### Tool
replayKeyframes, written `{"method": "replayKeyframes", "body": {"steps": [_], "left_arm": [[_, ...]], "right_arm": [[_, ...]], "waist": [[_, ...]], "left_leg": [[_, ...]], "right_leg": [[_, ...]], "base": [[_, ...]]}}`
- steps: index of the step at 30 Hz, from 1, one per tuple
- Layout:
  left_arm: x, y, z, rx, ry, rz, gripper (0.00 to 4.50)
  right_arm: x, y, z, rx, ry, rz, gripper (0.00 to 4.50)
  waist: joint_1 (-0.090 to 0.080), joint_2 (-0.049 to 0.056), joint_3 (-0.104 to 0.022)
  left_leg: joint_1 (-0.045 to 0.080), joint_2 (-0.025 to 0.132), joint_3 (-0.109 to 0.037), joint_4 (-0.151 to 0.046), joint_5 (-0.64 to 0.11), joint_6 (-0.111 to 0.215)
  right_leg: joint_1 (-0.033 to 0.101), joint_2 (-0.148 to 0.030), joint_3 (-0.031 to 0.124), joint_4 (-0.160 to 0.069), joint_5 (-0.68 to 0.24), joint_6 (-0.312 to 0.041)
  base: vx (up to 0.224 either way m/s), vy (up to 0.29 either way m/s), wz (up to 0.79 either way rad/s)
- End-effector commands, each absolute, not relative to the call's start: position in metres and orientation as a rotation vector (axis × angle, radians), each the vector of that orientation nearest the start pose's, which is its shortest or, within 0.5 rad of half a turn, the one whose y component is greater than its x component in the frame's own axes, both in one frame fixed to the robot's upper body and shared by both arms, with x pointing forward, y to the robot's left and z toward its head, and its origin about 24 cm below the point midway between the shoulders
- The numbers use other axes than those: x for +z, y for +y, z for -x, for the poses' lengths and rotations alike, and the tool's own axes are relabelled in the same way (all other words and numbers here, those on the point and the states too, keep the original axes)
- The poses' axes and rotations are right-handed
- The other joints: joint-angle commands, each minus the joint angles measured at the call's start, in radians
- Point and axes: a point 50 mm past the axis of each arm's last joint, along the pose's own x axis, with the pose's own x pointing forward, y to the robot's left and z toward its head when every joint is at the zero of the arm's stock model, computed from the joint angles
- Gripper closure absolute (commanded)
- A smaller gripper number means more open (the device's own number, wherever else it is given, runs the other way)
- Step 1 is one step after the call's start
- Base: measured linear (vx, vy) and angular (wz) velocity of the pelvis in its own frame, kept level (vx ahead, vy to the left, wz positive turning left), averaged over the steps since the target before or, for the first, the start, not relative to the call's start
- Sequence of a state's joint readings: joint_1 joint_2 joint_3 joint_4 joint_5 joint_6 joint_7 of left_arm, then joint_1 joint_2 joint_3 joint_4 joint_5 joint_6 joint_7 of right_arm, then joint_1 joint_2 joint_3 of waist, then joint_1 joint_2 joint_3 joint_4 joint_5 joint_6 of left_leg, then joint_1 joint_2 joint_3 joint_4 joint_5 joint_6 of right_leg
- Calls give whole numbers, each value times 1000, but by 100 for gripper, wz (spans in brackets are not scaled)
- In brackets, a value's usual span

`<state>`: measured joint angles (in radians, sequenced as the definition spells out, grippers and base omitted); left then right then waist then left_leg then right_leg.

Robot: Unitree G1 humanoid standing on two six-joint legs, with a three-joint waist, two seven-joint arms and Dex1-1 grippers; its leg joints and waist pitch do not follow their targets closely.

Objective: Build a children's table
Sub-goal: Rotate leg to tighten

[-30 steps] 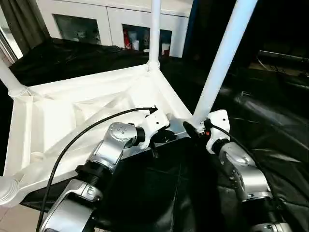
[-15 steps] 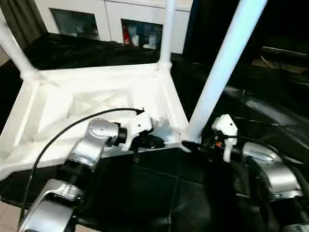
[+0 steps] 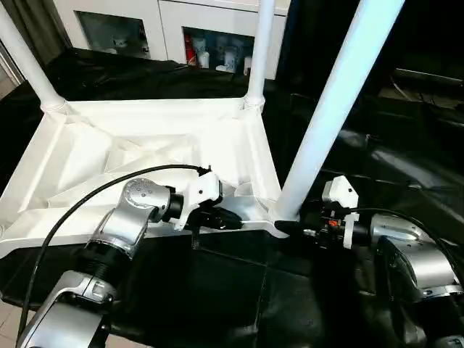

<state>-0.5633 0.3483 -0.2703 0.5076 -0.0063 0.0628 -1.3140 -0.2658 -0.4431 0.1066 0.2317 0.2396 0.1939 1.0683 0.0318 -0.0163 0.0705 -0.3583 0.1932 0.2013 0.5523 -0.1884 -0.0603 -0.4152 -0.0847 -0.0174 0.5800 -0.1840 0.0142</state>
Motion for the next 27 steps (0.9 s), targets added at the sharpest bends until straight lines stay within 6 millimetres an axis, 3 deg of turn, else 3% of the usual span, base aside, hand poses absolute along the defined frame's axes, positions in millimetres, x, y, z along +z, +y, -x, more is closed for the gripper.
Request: {"method": "replayKeyframes", "body": {"steps": [1,4,6,9,11,12,13,16,20,23,25,27], "left_arm": [[43,118,-301,-1473,431,-364,450],[41,115,-306,-1418,419,-391,450],[40,110,-313,-1336,410,-407,450],[39,80,-319,-1253,369,-382,450],[39,76,-319,-1247,366,-379,450],[38,67,-318,-1242,362,-376,450],[38,59,-318,-1241,359,-373,450],[36,32,-312,-1254,348,-356,450],[36,20,-308,-1280,337,-340,450],[35,21,-307,-1294,339,-349,450],[34,33,-309,-1306,352,-388,450],[33,36,-309,-1309,357,-396,450]], "right_arm": [[47,-157,-265,1189,284,63,181],[40,-154,-264,1128,296,55,182],[32,-153,-270,1013,304,67,182],[11,-149,-287,577,349,33,183],[10,-148,-288,542,352,22,183],[8,-143,-289,493,359,5,183],[6,-138,-290,457,362,0,183],[8,-116,-293,392,346,-25,184],[11,-103,-294,410,323,-2,184],[15,-105,-297,400,289,4,184],[19,-116,-298,394,270,-28,128],[20,-118,-298,396,267,-25,109]], "waist": [[6,-7,-49],[9,-7,-46],[5,-7,-40],[-5,-7,-30],[-11,-12,-31],[-12,-12,-29],[-9,-8,-31],[-10,-3,-31],[-7,-5,-33],[-5,-5,-36],[-4,-5,-35],[-3,-3,-36]], "left_leg": [[3,34,-4,-45,-122,115],[4,34,-5,-47,-143,109],[4,34,-7,-54,-196,86],[9,33,-20,-71,-325,-4],[8,31,-29,-76,-357,-23],[8,30,-29,-77,-365,-21],[22,29,-25,-72,-385,-7],[12,29,-26,-77,-378,-8],[10,27,-25,-76,-374,0],[7,26,-24,-76,-357,11],[4,26,-23,-76,-345,20],[4,27,-22,-76,-341,22]], "right_leg": [[53,-38,23,-43,-15,-306],[51,-39,24,-49,-53,-298],[46,-40,24,-60,-148,-278],[35,-47,25,-85,-444,-187],[36,-47,22,-91,-515,-140],[33,-47,23,-94,-524,-128],[19,-46,29,-102,-516,-120],[22,-44,29,-100,-485,-117],[23,-42,30,-98,-443,-116],[26,-43,30,-96,-422,-118],[28,-43,31,-95,-403,-122],[28,-43,31,-94,-399,-124]], "base": [[0,0,0],[0,0,0],[0,0,0],[-44,8,-2],[-57,27,-9],[-51,33,-9],[0,0,0],[0,0,0],[0,0,0],[0,0,0],[0,0,0],[0,0,0]]}}
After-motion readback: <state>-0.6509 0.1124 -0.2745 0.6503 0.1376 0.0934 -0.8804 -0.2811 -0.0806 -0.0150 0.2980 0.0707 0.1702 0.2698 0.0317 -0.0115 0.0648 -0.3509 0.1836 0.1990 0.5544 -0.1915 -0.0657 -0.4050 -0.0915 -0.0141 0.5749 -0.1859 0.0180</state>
